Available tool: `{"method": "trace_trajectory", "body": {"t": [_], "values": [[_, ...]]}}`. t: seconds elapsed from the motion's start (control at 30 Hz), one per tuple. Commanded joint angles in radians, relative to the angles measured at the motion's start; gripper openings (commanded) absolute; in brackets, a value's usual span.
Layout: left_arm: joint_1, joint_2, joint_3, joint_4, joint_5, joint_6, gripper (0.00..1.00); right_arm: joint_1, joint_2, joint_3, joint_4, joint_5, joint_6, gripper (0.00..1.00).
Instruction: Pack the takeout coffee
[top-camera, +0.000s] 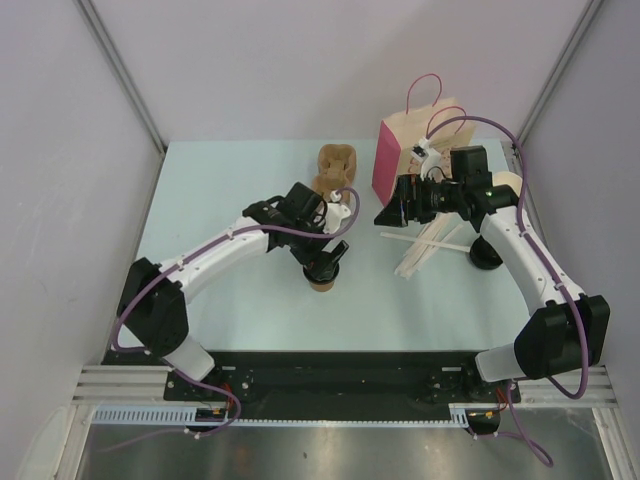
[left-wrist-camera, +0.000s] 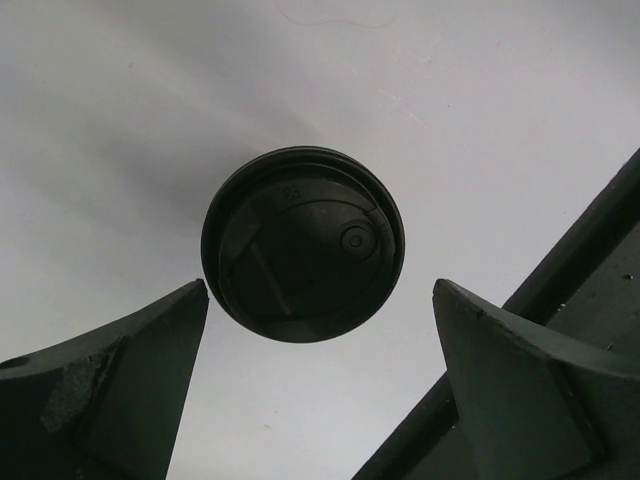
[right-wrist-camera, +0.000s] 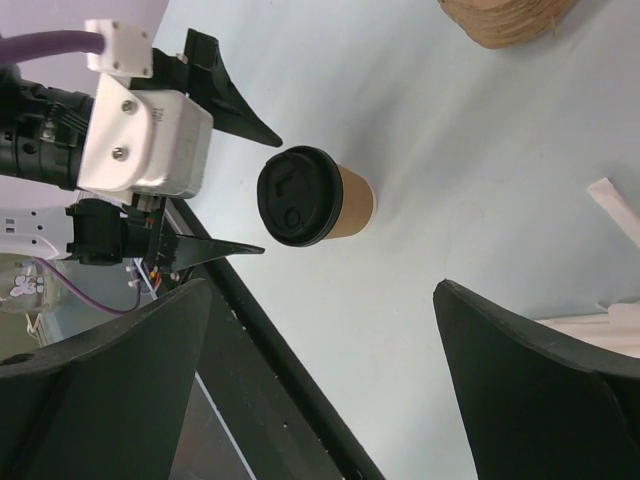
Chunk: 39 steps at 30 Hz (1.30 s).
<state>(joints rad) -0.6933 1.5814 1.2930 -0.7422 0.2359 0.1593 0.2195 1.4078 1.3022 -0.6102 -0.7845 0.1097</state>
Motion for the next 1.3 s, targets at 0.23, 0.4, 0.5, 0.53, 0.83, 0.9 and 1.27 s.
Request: {"method": "trace_trajectory", "body": {"t": [0.23,0.4,0.5,0.53,0.83,0.9,1.27], "values": [[-0.011,0.045,0.031,0.044,-0.015,0.008,0.97,-0.008,-0.023,0.032,0.007,0.002,-0.019,1.0],[-0.02,0.051,0.019,0.058,-0.029,0.011,0.92,-0.014,-0.018,0.032,0.012,-0.002,-0.013,1.0],[-0.025,0.052,0.011,0.06,-0.038,0.014,0.9,-0.017,-0.015,0.032,0.013,-0.004,-0.01,1.0],[-0.028,0.052,0.005,0.061,-0.046,0.019,0.89,-0.019,-0.013,0.032,0.015,-0.004,-0.01,1.0],[-0.043,0.051,-0.032,0.076,-0.084,0.032,0.84,-0.026,-0.006,0.032,0.017,-0.006,0.002,1.0],[-0.045,0.052,-0.037,0.079,-0.098,0.039,0.82,-0.028,-0.004,0.032,0.018,-0.005,0.004,1.0],[-0.038,-0.015,-0.026,0.044,-0.141,0.051,0.5,-0.026,0.003,0.034,0.032,-0.001,0.013,0.99]]}}
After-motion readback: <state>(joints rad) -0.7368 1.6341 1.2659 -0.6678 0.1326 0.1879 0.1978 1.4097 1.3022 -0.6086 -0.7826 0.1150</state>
